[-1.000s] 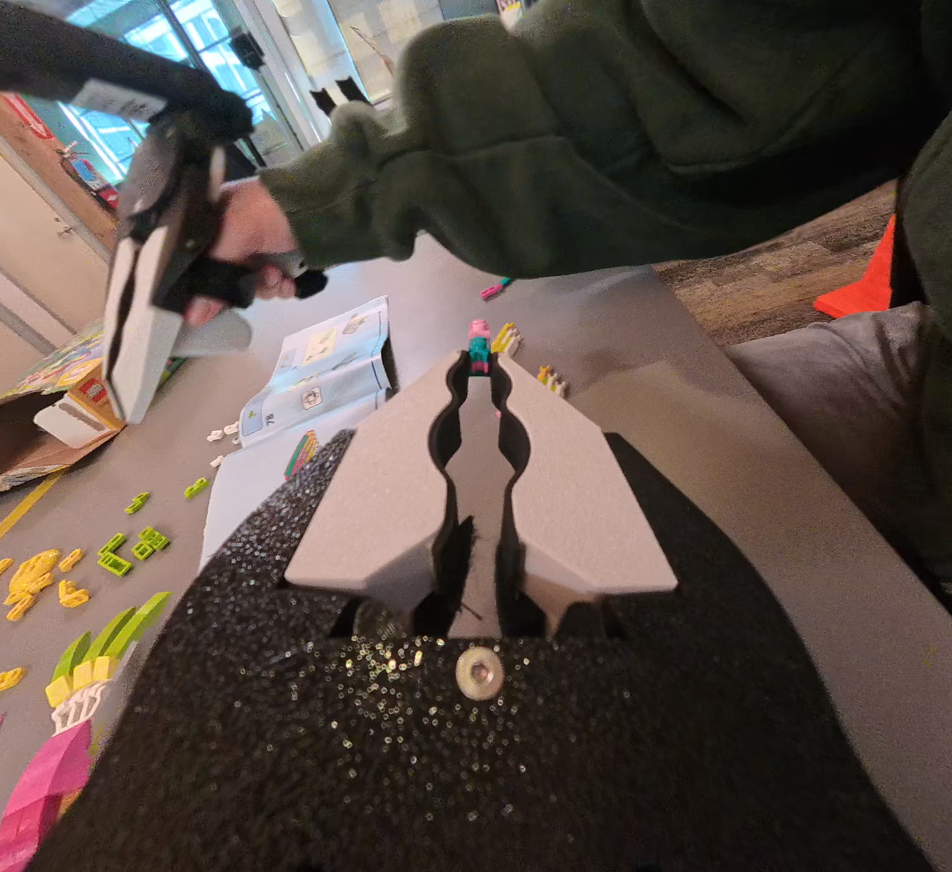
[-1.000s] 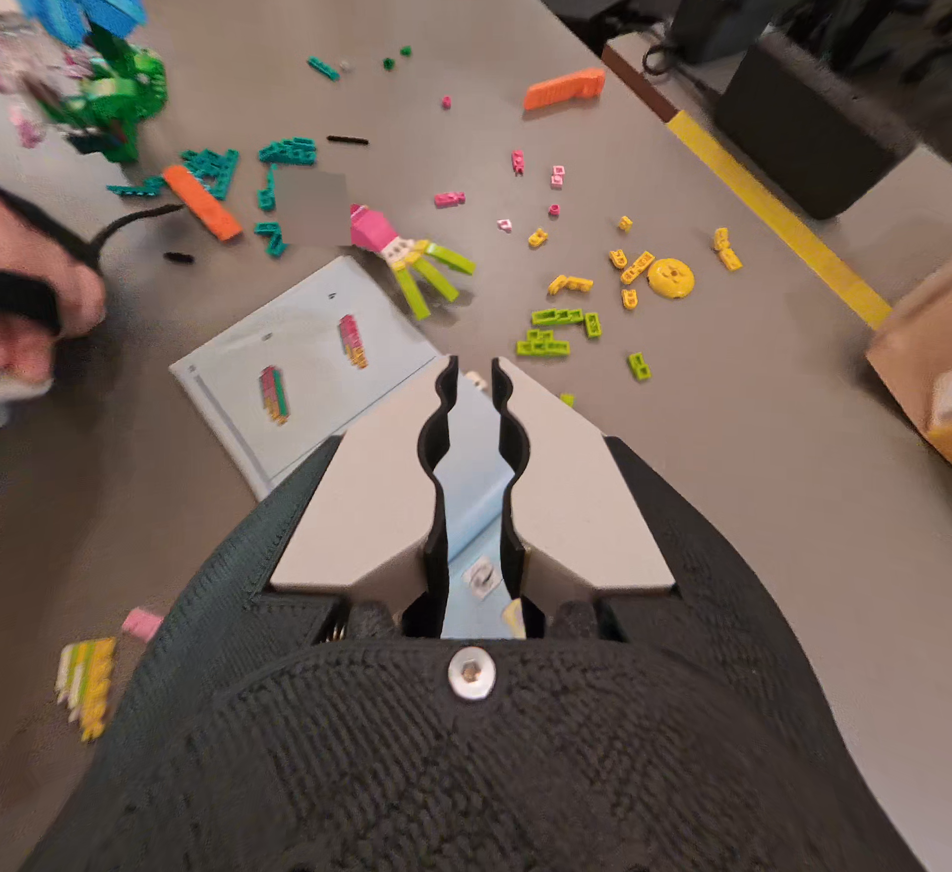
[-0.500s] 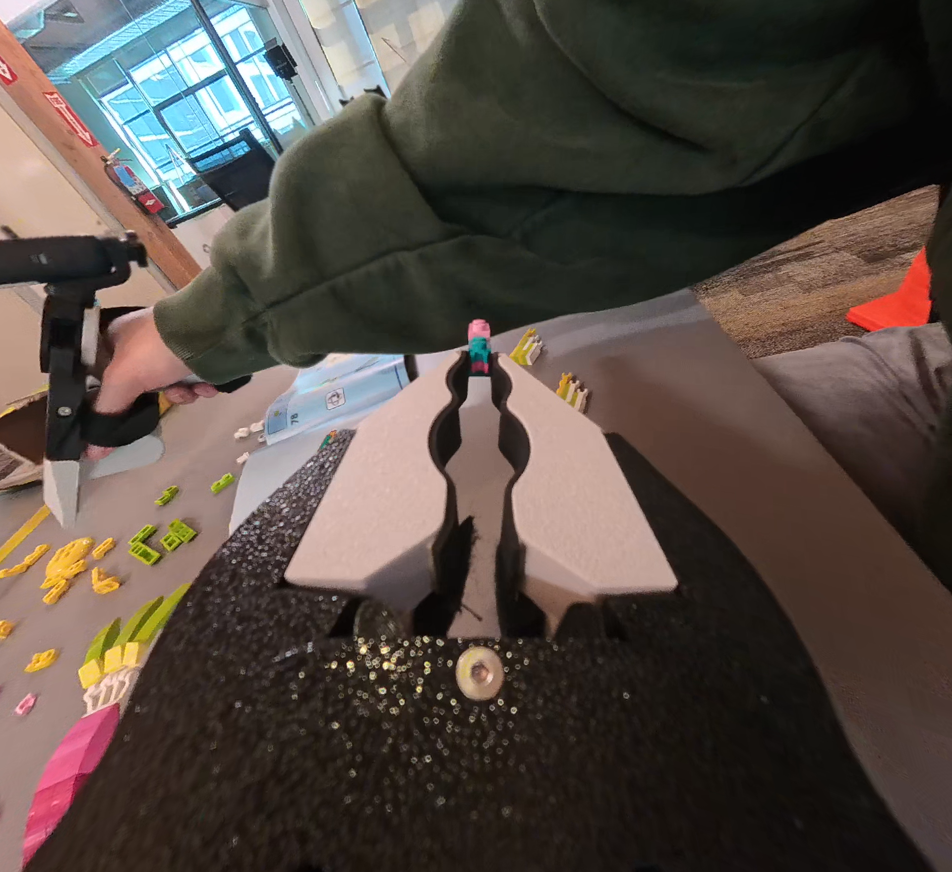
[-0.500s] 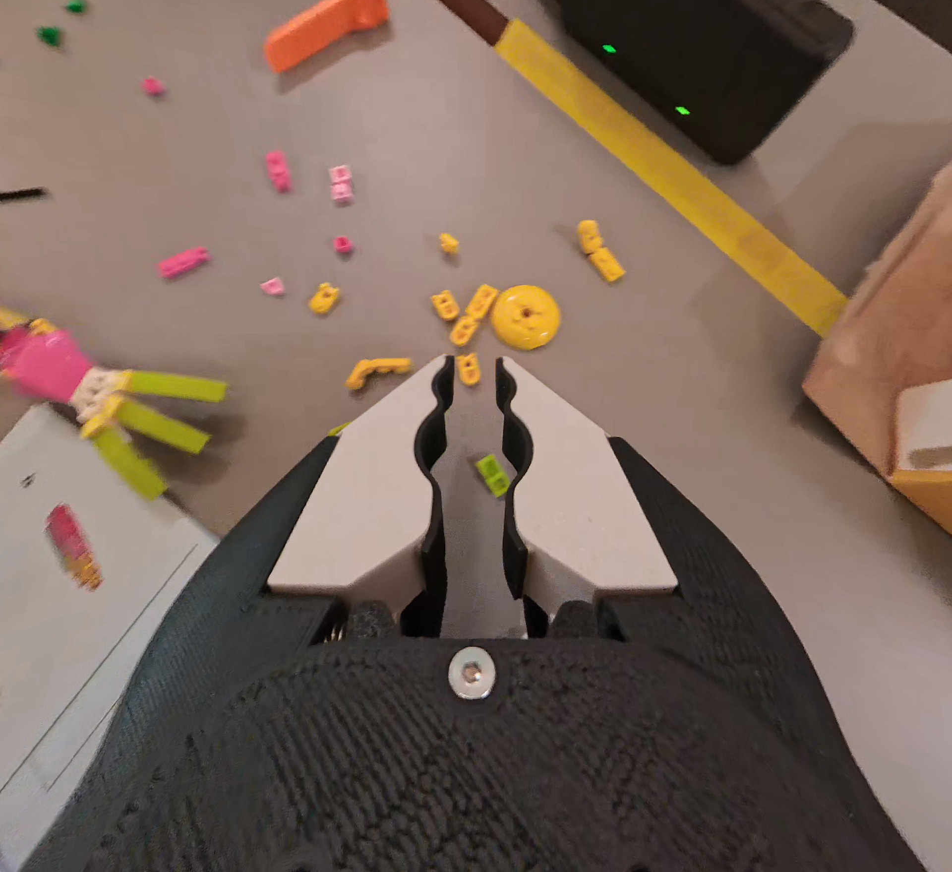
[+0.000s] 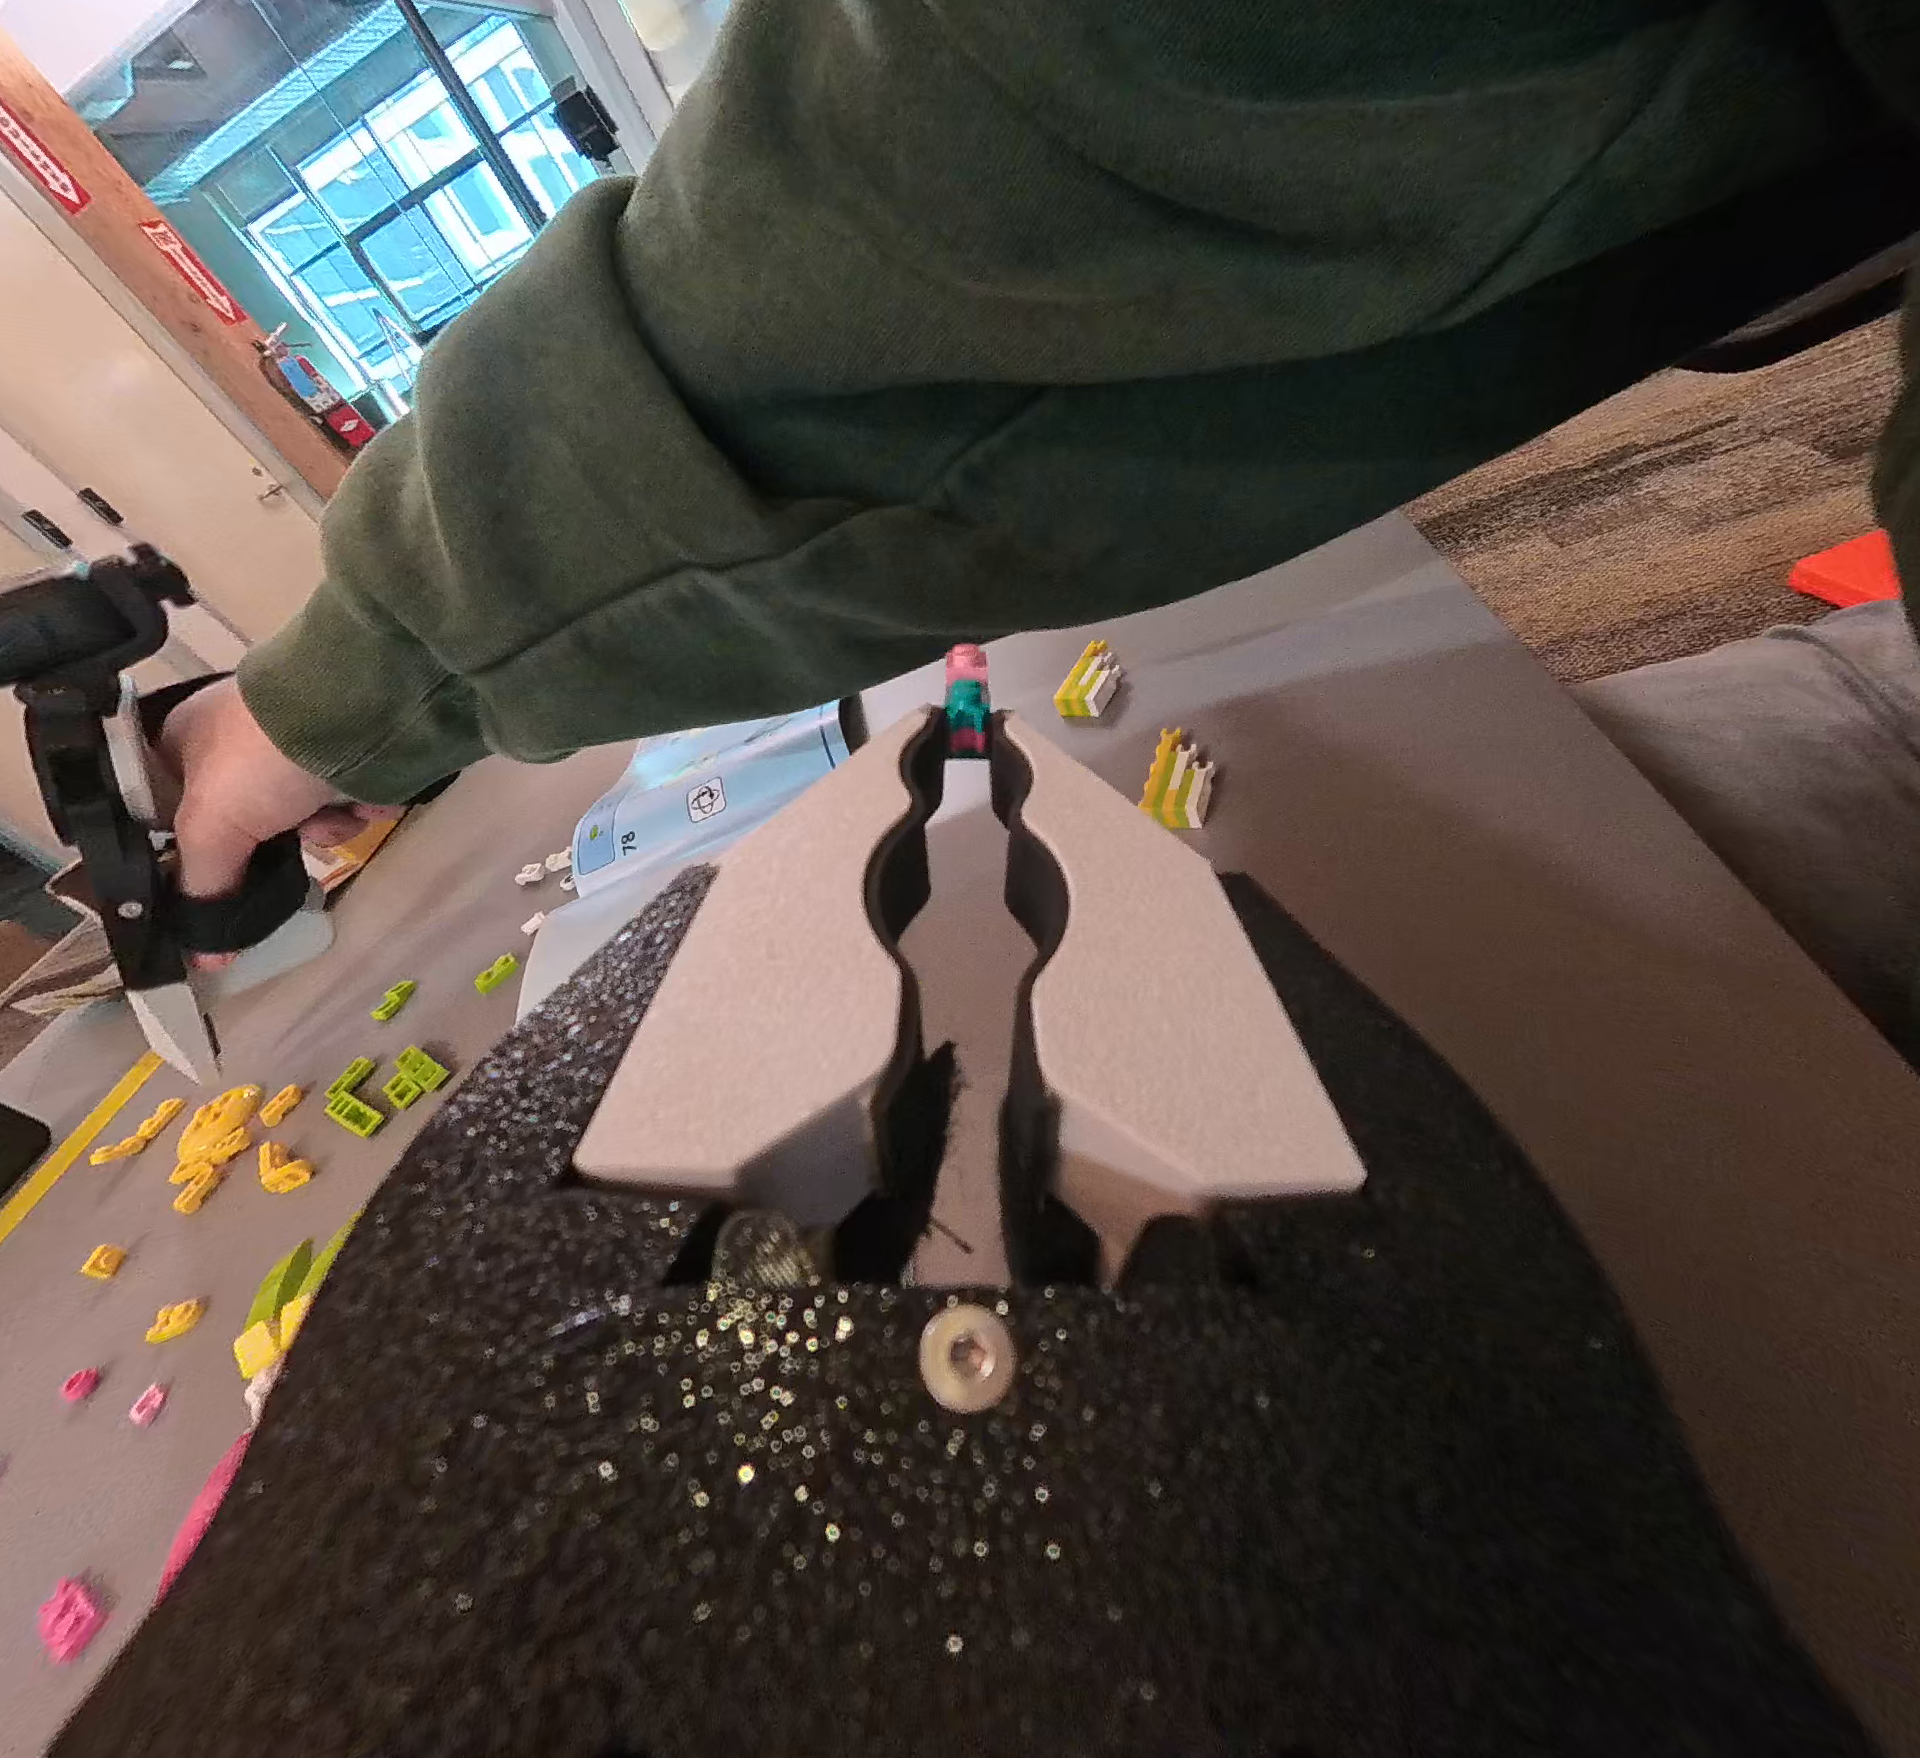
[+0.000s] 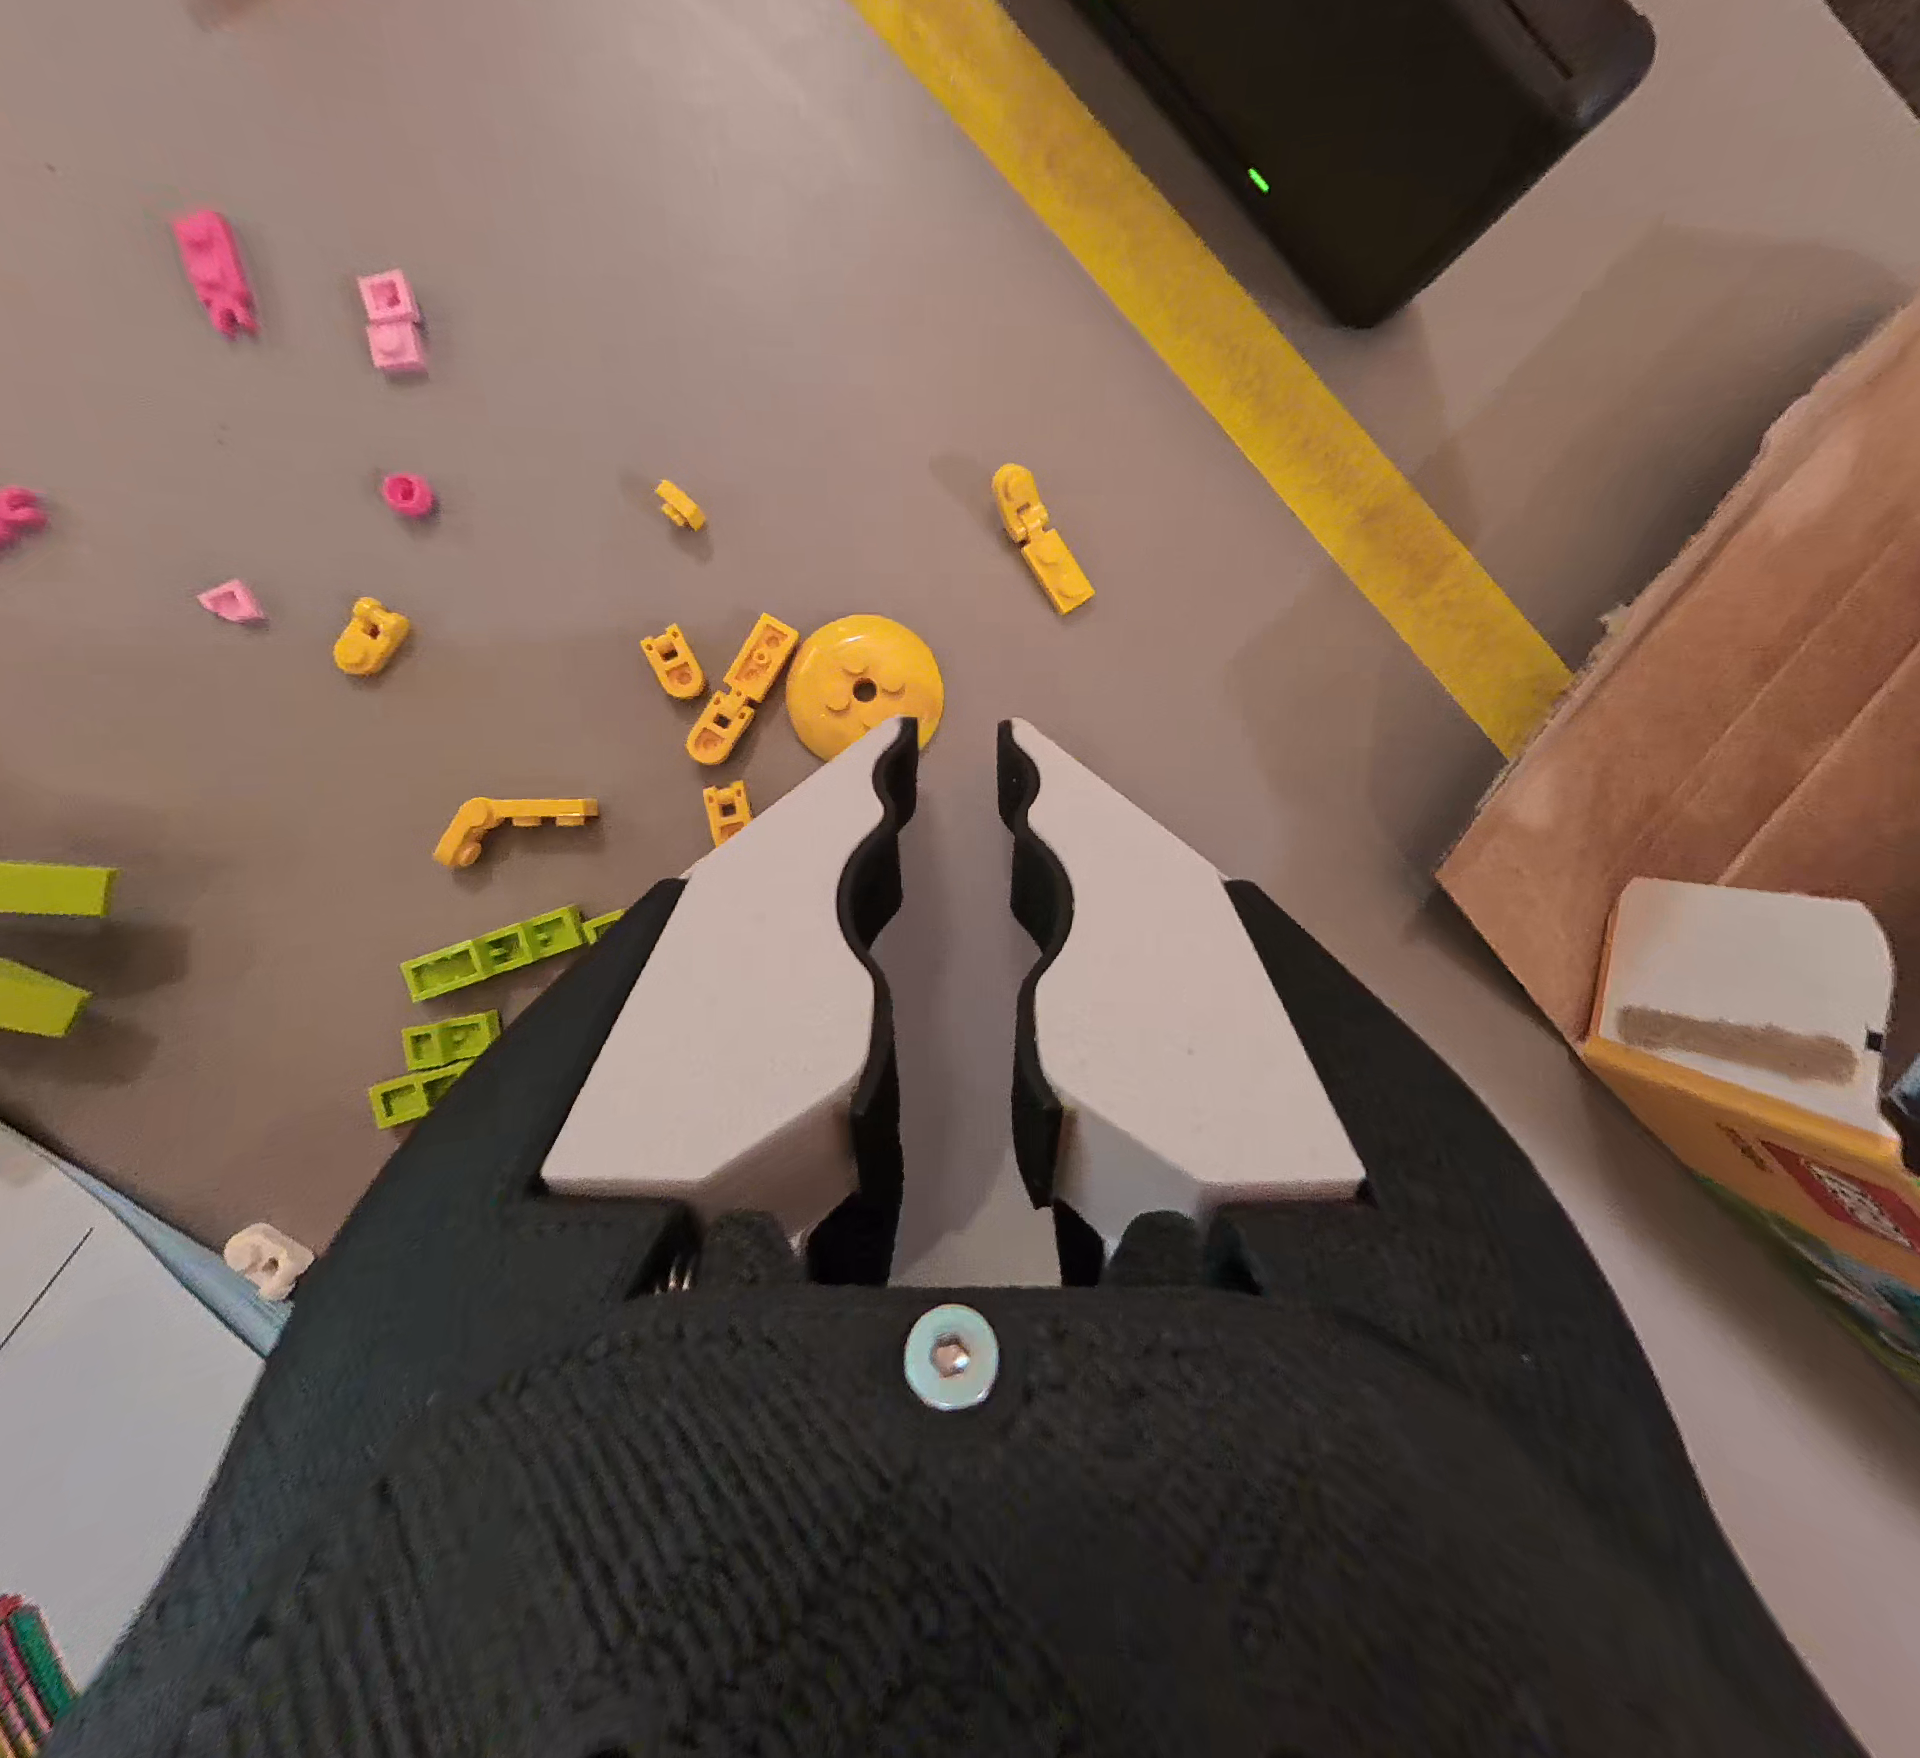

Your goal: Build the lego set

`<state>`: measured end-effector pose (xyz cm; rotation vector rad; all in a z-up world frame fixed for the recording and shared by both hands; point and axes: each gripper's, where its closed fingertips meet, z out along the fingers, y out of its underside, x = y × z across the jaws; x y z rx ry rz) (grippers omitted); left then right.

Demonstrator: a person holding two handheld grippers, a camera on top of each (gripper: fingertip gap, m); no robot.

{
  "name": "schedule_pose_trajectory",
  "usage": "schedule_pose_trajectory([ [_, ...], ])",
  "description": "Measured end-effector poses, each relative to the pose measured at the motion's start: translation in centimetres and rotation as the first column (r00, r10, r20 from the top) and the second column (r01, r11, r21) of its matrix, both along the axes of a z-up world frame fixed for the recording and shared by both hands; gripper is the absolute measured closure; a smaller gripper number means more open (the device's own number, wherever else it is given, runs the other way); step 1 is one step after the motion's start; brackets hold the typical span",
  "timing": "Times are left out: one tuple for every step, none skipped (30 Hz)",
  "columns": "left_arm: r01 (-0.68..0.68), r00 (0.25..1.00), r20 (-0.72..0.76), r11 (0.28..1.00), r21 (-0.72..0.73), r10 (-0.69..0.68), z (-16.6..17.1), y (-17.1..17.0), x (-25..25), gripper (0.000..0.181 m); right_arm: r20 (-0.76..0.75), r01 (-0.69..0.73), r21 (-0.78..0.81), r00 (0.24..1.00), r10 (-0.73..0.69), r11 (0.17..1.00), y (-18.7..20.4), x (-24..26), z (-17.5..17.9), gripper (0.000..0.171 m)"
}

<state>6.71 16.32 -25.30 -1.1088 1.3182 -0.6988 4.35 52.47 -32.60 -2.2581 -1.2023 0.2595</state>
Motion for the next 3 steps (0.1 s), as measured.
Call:
schedule_pose_trajectory([
  [0.001, 1.000, -0.001, 1.000, 0.000, -0.001, -0.03, -0.02, 0.04, 0.176, 0.004, 0.000, 0.007, 1.000, 0.000, 1.000, 0.19, 0.01, -0.06, 0.157],
  [0.003, 1.000, -0.003, 1.000, 0.001, -0.003, -0.04, -0.07, 0.09, 0.176, 0.013, 0.007, 0.019, 1.000, -0.008, 1.000, 0.55, 0.13, -0.15, 0.157],
  [0.006, 1.000, -0.003, 1.000, 0.004, -0.006, -0.02, -0.16, 0.13, 0.176, 0.015, 0.014, 0.025, 1.000, -0.015, 1.000, 0.93, 0.18, -0.24, 0.156],
])
